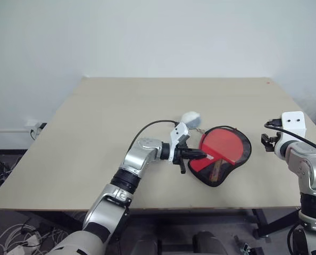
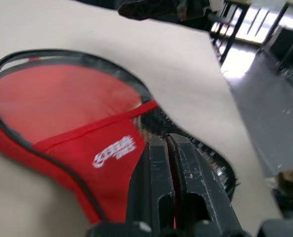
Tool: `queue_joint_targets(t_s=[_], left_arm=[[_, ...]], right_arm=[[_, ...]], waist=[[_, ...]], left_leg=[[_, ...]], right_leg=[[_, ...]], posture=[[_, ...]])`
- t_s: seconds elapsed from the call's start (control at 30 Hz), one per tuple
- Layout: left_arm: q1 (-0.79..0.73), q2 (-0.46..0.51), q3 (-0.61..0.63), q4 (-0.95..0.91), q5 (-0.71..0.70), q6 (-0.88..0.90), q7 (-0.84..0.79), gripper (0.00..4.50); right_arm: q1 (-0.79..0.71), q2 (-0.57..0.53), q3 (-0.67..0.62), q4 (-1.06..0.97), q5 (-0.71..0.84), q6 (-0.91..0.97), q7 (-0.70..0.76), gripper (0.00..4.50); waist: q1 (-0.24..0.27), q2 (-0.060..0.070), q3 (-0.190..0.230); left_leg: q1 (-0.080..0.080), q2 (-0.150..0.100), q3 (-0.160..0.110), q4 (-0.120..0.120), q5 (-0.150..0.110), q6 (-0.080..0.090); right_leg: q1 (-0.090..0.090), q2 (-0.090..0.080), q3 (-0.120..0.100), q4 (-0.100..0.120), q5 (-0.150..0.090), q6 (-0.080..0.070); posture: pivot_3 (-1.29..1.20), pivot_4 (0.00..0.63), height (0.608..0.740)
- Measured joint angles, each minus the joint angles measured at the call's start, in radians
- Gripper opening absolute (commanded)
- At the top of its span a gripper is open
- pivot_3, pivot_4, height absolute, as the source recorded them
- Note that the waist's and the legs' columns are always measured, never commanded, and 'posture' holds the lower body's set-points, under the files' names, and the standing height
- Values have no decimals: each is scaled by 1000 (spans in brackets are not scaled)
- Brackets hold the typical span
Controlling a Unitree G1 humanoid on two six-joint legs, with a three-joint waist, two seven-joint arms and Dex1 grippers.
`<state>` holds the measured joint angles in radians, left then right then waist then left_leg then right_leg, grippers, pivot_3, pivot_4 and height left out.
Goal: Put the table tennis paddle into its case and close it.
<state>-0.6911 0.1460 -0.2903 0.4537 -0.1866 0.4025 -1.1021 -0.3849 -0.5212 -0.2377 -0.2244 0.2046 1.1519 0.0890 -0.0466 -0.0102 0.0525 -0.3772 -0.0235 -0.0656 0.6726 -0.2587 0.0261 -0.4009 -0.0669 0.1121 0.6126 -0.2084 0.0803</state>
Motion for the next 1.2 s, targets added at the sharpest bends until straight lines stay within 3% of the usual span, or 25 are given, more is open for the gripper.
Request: queue_joint_targets(t_s=[0.2,0.5,0.6,0.87,1.2], left_arm=[[0,-11,82,52,-30,7,67,0],[7,34,252,6,-229,359,93,0],[15,54,273,3,-260,442,108,526],[15,71,304,15,-303,618,157,2674],[12,20,308,92,-320,730,195,2674]], right_arm=[[2,2,-7,-1,1,7,6,3600],[3,24,-5,0,-1,6,12,3600],[3,27,-3,0,-3,6,12,3642],[3,45,14,2,-10,0,12,3642],[4,60,17,3,-11,-3,12,3642]], waist=[[0,0,0],[-1,0,0],[-1,0,0],[-3,0,0],[-3,0,0]], left_leg=[[0,0,0,0,0,0],[0,0,0,1,0,0],[0,0,0,2,0,0],[1,0,0,2,1,-1],[0,0,0,2,1,-1]], right_leg=[[-1,0,0,0,0,0],[-2,0,0,4,0,0],[-3,0,0,7,0,0],[-4,1,0,10,0,0],[-5,0,0,10,0,0]], posture=[[0,0,740],[0,0,740],[0,0,740],[0,0,740],[0,0,740]])
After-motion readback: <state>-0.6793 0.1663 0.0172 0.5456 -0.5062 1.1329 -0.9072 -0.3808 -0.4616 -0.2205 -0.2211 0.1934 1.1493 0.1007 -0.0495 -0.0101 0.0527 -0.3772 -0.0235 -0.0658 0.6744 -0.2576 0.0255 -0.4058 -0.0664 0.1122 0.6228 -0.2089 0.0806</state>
